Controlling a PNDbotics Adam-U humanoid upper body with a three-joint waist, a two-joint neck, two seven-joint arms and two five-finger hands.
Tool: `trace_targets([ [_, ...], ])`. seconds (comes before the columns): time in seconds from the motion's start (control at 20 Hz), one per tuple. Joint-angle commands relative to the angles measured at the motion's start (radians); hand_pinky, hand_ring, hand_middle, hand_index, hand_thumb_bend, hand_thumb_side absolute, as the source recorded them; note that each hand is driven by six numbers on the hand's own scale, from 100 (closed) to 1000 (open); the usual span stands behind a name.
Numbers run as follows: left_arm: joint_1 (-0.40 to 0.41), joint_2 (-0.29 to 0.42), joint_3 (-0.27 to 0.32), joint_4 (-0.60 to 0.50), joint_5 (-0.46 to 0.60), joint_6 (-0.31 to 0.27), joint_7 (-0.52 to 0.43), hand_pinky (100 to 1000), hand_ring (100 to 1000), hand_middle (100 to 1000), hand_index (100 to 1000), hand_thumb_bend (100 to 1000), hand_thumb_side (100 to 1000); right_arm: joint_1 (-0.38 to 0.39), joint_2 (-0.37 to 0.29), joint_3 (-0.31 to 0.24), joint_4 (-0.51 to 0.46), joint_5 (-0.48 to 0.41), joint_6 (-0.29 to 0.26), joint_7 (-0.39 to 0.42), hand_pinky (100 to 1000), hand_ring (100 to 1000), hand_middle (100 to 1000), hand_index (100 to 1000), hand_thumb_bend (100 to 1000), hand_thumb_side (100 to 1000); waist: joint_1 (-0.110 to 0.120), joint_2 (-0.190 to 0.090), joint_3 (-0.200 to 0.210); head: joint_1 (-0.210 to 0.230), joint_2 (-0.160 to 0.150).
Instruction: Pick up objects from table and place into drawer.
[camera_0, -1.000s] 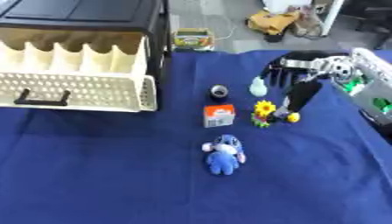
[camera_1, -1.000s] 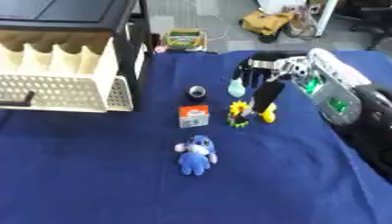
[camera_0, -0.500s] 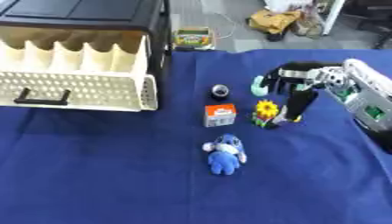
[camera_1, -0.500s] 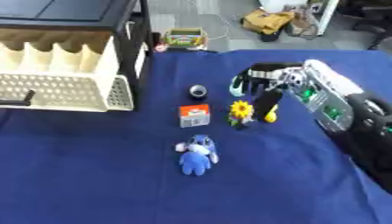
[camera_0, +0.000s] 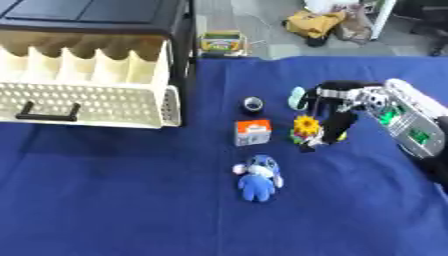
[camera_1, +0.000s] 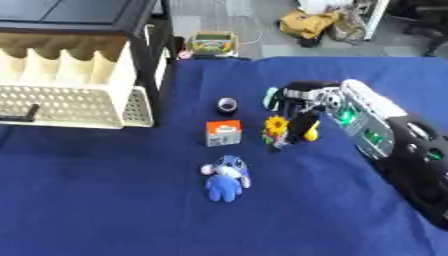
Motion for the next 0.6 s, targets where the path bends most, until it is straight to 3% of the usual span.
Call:
trace_targets([
  [0.05,-0.011,0.014,0.015,-0.012,0.001,-0.002,-0.002,100,100,100,752,242,1000,-0.023,-0.014,-0.019,0.008,0.005,0.007,-0.017,631,725,681,851,615,313,0.002,-0.014,0.003,-0.001,-0.01],
  [0.6,-0.009,0.01,0.017,-0.012,0.003,-0.002,-0.004,100,100,100,745,222,1000,-0.031,-0.003,-0.026,0.066,0.024,0.003,-0.031,630,726,683,840,588,296,0.004,-0.005,0.008,-0.007,-0.016],
])
